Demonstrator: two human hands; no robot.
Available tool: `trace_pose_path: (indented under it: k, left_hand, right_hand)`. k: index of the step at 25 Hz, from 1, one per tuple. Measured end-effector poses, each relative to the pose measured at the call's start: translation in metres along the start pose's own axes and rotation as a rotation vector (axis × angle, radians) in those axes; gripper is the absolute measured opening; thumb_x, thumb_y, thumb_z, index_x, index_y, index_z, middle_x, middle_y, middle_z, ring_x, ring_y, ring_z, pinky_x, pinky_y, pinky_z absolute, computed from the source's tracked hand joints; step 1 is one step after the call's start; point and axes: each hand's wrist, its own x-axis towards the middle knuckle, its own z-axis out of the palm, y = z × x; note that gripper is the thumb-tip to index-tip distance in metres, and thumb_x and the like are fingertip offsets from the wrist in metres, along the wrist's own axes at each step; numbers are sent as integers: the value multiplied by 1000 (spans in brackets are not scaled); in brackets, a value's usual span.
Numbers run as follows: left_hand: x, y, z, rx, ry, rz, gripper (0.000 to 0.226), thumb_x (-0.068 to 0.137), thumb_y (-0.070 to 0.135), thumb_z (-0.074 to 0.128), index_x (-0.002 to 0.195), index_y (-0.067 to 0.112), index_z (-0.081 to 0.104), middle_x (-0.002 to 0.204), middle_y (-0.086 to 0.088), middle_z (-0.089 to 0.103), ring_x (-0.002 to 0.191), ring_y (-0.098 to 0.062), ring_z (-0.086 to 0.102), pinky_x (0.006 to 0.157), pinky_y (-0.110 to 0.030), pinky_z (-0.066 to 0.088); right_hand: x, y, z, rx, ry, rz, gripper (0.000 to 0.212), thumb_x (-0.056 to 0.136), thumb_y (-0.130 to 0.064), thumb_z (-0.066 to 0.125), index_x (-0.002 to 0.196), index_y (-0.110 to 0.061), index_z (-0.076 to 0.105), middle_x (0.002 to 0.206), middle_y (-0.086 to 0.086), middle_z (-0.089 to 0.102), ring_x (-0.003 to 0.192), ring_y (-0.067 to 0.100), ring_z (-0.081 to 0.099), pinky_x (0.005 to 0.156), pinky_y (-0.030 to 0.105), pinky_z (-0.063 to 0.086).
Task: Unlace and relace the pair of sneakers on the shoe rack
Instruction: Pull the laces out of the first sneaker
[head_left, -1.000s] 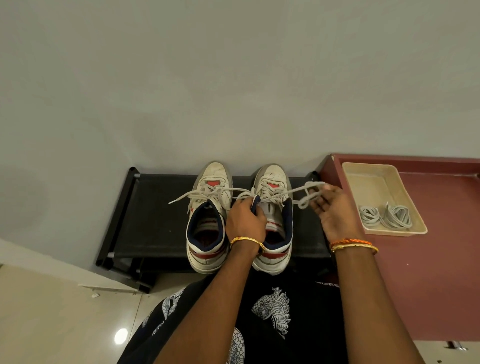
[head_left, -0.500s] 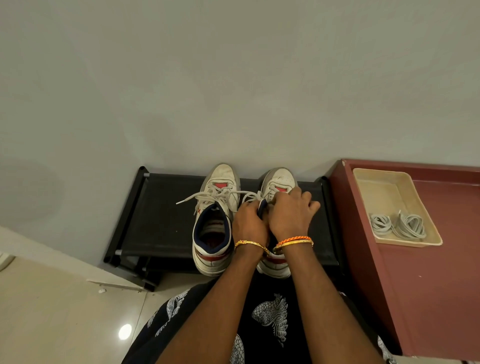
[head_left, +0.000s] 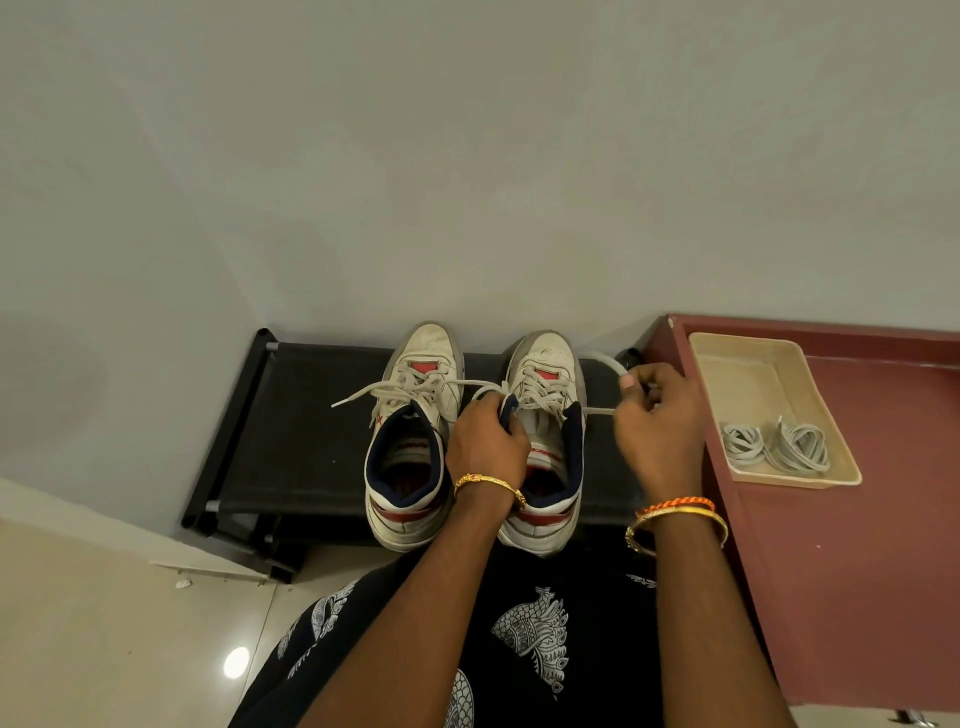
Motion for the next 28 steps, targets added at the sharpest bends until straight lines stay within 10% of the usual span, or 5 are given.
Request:
trace_pose_path:
  k: [6, 10, 20, 25, 28]
  left_hand:
    - [8, 9, -2, 241, -37, 354, 44, 89, 14, 58, 131, 19, 50, 128, -5, 49, 120, -24, 42, 91, -35, 42]
    - [19, 13, 3, 435, -202, 464, 32, 92, 16, 50, 123, 18, 60, 126, -4, 53, 117, -25, 44, 94, -38, 40]
    - [20, 21, 15, 508, -135, 400, 24, 97, 23, 45, 115, 15, 59, 124, -6, 51, 110, -26, 46, 77, -36, 43]
    - [19, 17, 12, 144, -24, 319, 8, 94, 20, 47, 95, 13, 52, 93, -4, 58, 82, -22, 52, 59, -30, 35]
    - [33, 11, 10, -396, 30, -130, 10, 91, 14, 49, 82, 14, 46, 75, -1, 54, 72, -21, 51, 54, -27, 36]
  right_hand:
    - [3, 9, 7, -107, -91, 68, 60, 78, -25, 71, 132, -15, 47, 140, 9, 33, 127, 25, 35, 99, 34, 38]
    - [-11, 11, 37, -532, -282, -15, 36, 82, -26, 64, 115, -13, 60, 126, 12, 46, 116, 31, 43, 92, 39, 42]
    - [0, 5, 37, -296, -162, 243, 19, 82, -24, 62, 96, -15, 73, 98, 7, 70, 94, 27, 62, 72, 26, 42]
    - [5, 10, 33, -193, -178, 312, 21, 82, -26, 65, 98, -15, 73, 102, 4, 69, 95, 24, 60, 75, 25, 43]
    - [7, 13, 34, -145, -188, 332, 19, 80, -28, 68, 94, -16, 74, 99, 5, 70, 91, 22, 60, 74, 26, 44]
